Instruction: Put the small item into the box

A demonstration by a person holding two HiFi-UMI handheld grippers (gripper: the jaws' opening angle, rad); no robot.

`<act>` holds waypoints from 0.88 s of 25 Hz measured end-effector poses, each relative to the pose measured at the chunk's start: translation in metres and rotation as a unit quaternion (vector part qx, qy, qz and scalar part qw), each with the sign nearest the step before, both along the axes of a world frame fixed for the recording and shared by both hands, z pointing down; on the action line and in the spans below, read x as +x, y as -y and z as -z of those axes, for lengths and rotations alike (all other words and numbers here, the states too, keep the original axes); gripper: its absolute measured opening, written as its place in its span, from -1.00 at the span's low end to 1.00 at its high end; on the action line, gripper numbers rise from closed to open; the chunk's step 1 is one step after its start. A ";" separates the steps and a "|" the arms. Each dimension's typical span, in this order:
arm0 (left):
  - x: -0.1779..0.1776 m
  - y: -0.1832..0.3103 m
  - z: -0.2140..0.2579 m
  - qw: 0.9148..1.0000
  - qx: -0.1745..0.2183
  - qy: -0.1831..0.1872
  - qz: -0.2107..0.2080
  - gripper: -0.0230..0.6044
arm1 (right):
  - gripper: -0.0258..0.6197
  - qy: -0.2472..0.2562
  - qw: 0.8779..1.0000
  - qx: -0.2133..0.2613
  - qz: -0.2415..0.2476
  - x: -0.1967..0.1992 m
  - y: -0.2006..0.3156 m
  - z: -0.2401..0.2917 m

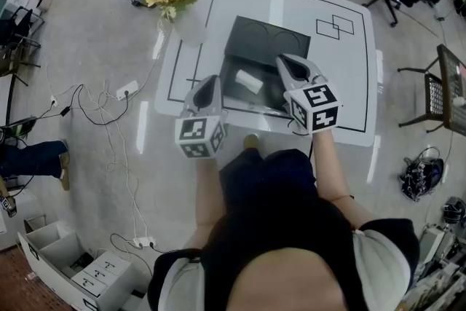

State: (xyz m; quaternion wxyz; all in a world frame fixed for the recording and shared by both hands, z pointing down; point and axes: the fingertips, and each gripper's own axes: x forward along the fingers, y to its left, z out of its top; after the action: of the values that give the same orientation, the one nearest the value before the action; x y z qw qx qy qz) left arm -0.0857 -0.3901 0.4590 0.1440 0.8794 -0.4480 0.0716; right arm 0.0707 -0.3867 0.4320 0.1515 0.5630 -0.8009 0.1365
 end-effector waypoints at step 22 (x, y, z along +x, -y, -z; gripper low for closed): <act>0.011 0.008 -0.006 1.000 -0.003 -0.003 -0.015 -0.90 | -0.92 0.048 0.992 0.082 -0.078 0.043 -0.010 -0.009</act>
State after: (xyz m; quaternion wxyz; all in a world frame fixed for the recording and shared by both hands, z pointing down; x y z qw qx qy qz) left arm -0.0743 -0.3979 0.4647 0.1468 0.8857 -0.4345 0.0728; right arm 0.1139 -0.3770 0.4413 0.0547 0.6271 -0.7694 0.1087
